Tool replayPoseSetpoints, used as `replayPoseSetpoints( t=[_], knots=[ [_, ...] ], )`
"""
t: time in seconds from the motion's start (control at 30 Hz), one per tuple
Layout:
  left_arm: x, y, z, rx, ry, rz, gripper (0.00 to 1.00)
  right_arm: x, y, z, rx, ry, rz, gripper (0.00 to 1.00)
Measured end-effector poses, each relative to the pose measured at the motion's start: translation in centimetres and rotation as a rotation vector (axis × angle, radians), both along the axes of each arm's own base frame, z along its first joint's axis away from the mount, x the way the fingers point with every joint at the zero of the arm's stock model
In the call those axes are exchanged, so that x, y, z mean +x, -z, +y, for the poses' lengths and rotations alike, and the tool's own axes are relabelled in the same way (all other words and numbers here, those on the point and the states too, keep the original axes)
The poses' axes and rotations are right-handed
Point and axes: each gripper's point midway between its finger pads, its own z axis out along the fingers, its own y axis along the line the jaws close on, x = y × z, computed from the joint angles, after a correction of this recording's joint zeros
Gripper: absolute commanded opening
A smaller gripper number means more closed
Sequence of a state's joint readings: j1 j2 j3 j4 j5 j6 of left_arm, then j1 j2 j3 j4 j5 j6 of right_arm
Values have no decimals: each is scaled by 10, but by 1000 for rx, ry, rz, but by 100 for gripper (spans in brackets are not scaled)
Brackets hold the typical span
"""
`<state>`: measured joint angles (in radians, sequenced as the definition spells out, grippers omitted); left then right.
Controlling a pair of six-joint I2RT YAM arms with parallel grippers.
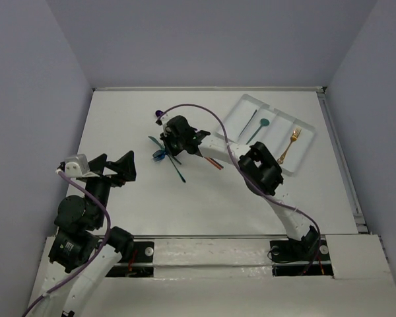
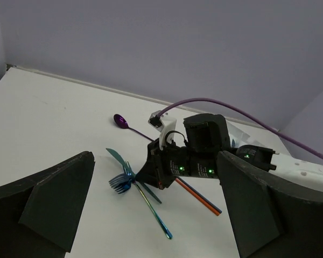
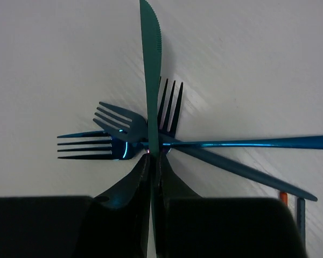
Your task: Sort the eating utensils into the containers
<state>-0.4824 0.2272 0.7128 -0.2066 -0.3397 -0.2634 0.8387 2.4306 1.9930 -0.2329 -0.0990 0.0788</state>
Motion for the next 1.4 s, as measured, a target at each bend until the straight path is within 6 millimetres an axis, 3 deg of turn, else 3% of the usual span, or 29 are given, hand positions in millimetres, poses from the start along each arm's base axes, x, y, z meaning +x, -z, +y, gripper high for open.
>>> replayPoseSetpoints(
  t=[0.1,0.17,0.4,0.53,0.63,0.83,1.0,1.23,1.4],
  knots=[
    [0,0,0,0,0,0,99,-6,-9,-8,18,14,-12,0],
    [0,0,0,0,0,-1,99,-7,-25,-12,44,26,-35,0],
    [-1,-1,0,-1,0,-3,99,-8,-124,-30,219,86,-177,0],
    [-2,-2,1,-5,0,-9,99,-6,-168,-55,306,156,-244,0],
    [-2,-2,1,-5,0,-10,99,-1,-179,-89,339,247,-257,0],
    [-2,-2,1,-5,3,-10,99,23,-183,-186,373,513,-272,0],
    [-2,-2,0,-4,8,-10,99,30,-163,-271,376,770,-245,0],
    [-2,-2,-2,-2,16,-9,99,30,-116,-380,360,1160,-193,0],
    [-2,-1,-3,0,18,-5,99,34,-104,-429,376,1334,-179,0]
  ],
)
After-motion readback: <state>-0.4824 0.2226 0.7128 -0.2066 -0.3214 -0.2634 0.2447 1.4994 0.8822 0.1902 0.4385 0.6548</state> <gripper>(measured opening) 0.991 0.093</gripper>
